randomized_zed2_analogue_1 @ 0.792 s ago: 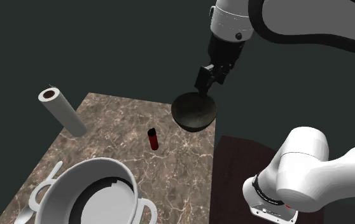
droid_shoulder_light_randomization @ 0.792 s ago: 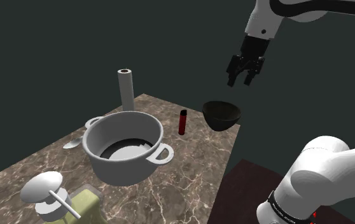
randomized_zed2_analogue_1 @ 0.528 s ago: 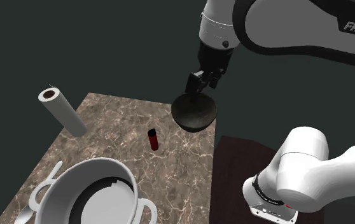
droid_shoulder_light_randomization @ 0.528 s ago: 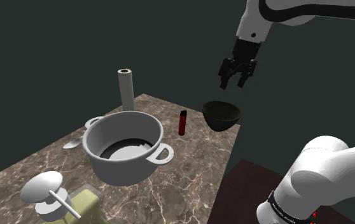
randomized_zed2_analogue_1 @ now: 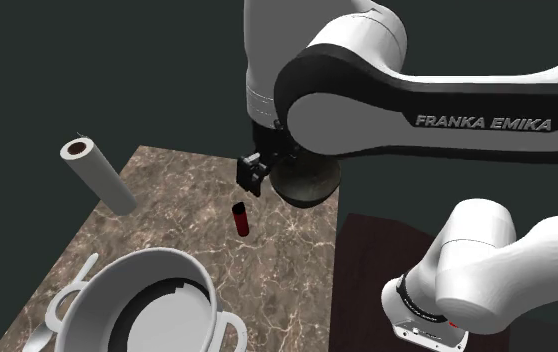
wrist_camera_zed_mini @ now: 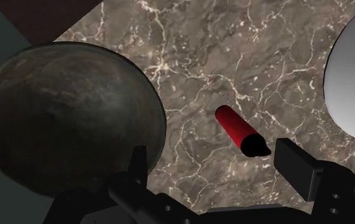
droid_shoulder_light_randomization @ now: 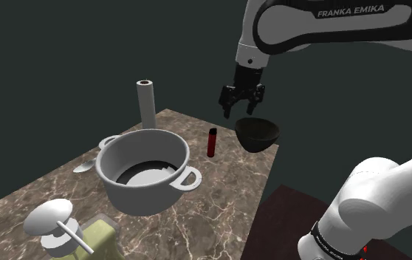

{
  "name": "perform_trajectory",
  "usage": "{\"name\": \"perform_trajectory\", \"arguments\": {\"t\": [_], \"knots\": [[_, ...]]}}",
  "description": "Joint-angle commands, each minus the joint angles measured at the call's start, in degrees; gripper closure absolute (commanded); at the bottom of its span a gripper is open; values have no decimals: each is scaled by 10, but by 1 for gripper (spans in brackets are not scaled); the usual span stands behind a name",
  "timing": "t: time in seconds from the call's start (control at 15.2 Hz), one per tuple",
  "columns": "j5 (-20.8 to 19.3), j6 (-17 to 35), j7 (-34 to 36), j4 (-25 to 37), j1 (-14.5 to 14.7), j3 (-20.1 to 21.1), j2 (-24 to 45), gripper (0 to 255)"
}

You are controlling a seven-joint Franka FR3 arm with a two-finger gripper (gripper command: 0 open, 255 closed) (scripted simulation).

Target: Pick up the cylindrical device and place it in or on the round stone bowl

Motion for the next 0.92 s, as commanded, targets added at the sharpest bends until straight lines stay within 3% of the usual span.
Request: {"name": "perform_trajectory", "arguments": {"t": [0.0,0.33,0.86], "knots": [[0,25,27,7,1,21,34,0],[-11,75,94,39,2,68,123,0],[-11,136,95,-8,3,72,136,0]]}}
